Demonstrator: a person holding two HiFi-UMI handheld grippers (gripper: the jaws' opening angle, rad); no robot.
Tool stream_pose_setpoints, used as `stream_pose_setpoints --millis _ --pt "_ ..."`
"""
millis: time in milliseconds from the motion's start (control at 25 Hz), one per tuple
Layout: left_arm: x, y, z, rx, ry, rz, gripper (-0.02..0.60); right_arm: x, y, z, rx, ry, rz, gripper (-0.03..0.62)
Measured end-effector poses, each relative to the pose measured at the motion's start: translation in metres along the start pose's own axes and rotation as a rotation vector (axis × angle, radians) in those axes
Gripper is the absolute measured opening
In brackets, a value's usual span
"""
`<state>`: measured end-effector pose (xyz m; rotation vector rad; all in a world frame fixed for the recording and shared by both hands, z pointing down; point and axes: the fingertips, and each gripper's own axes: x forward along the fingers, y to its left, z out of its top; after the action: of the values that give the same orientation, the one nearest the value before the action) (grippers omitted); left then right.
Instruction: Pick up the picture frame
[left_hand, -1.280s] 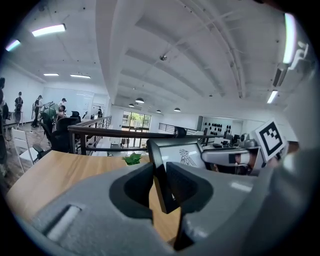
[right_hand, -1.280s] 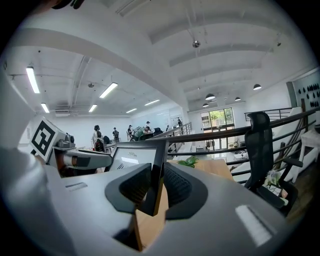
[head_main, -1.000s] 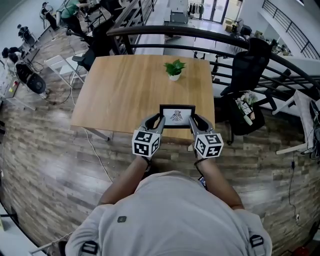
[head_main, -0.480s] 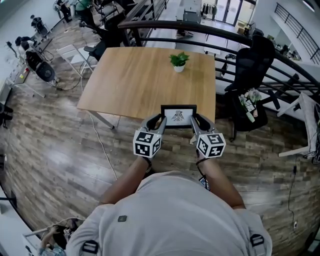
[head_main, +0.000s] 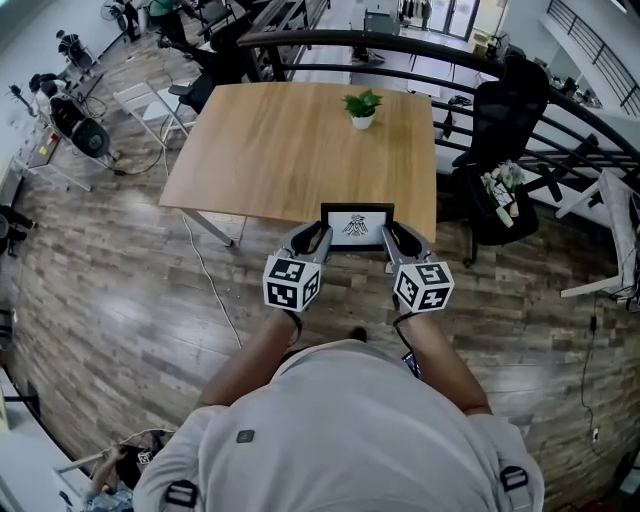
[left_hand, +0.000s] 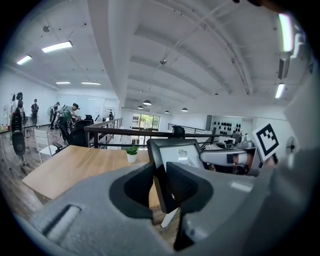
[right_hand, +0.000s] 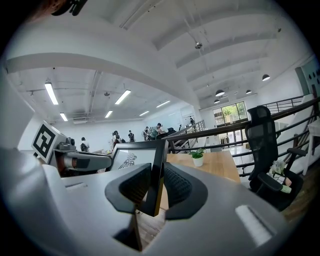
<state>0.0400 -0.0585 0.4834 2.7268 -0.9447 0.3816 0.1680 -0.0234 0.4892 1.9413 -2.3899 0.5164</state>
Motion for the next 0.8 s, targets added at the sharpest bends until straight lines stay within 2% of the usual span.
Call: stream_pose_setpoints --millis 800 --pt "-0.125 0.053 -0.021 0.009 -0.038 -0.063 0.087 -0.016 0.138 -0.024 -0.009 -0.046 -0.055 0.094"
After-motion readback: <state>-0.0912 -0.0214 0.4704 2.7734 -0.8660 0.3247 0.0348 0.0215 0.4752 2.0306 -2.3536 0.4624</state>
